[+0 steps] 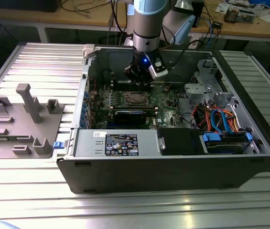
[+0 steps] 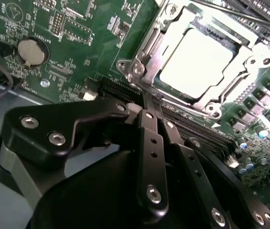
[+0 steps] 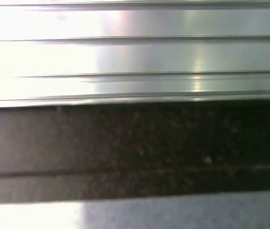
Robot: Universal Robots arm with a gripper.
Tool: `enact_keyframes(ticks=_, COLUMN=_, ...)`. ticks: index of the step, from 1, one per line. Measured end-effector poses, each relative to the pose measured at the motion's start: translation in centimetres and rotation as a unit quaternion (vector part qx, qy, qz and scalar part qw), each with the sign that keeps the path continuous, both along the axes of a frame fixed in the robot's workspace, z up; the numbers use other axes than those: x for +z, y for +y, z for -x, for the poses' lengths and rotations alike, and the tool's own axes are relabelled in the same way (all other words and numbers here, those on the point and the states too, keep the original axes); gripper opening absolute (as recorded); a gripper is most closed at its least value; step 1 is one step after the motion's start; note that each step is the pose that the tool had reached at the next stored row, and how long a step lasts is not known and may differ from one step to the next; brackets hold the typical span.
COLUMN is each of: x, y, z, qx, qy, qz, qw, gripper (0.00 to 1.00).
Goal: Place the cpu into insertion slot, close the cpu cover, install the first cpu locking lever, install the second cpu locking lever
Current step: 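Install the first cpu locking lever, then install the second cpu locking lever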
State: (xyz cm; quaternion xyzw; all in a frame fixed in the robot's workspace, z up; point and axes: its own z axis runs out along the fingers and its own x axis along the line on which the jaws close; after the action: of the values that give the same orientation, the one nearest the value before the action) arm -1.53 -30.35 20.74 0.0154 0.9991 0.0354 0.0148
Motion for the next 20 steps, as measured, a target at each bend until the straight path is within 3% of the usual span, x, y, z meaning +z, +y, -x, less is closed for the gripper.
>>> enact_keyframes(ticks=6, x=-0.04, y=-0.5, z=0.01, qx=0.0, qy=0.0001, qz=0.0009, qw=1.0, gripper=0.11)
enact_keyframes(ticks=20, x=-0.05, y=-0.57, z=0.01, qx=0.0, qy=0.0, qz=0.0009, qw=1.0, gripper=0.11)
